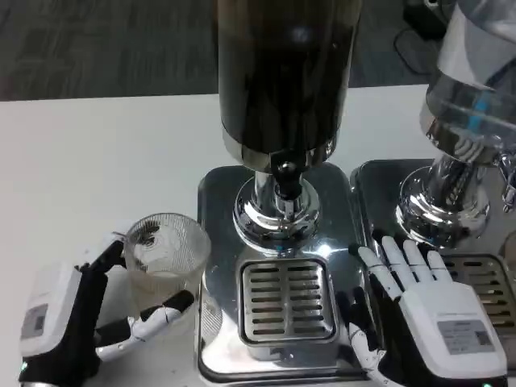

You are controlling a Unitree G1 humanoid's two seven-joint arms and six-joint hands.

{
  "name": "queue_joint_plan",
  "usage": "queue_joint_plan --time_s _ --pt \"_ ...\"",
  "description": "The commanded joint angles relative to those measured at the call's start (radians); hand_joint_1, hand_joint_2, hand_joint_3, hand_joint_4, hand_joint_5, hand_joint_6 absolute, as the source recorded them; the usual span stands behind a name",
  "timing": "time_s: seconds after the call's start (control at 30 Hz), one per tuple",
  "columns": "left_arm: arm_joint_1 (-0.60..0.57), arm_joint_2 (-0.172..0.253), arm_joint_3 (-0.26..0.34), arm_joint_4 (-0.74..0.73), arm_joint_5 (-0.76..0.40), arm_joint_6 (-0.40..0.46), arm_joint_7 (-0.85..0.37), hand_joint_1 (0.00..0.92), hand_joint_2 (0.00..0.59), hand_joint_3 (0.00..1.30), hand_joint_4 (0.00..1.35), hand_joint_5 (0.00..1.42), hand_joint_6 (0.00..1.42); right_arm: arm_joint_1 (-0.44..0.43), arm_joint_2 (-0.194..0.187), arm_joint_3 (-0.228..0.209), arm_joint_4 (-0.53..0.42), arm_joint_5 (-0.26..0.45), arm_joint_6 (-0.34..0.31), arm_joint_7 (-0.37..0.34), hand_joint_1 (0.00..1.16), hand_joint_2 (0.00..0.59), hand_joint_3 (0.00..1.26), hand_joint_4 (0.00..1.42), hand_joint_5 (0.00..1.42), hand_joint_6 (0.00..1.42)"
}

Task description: Grasp the cup under the faucet to collect the drink, then remove the cup.

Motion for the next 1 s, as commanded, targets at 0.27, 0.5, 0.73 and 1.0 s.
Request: queue_joint_plan --time_s 0.27,0.5,0.73,1.0 --pt "-0.006 0.011 -0.019 -0.027 0.029 -0.001 0.109 0.482 0.169 0.34 0.37 0.58 0.45 0.004 -0.004 -0.008 -0.005 0.008 0.005 -0.004 0.3 0.534 0.12 0.0 0.0 0.0" --pt "-0.01 0.014 -0.019 -0.04 0.04 -0.008 0.139 0.484 0.173 0.35 0.37 0.59 0.46 -0.002 0.0 -0.01 -0.002 0.009 0.005 -0.01 0.3 0.533 0.12 0.0 0.0 0.0" --pt "-0.053 0.02 -0.051 -0.045 0.059 -0.039 0.117 0.484 0.172 0.35 0.38 0.6 0.47 0.003 0.005 -0.018 -0.008 0.003 0.01 -0.019 0.29 0.532 0.12 0.0 0.0 0.0" --pt "-0.119 0.006 -0.107 -0.018 0.065 -0.056 0.105 0.485 0.171 0.36 0.38 0.6 0.47 0.029 0.018 -0.021 -0.024 -0.002 0.03 -0.037 0.29 0.532 0.12 0.0 0.0 0.0"
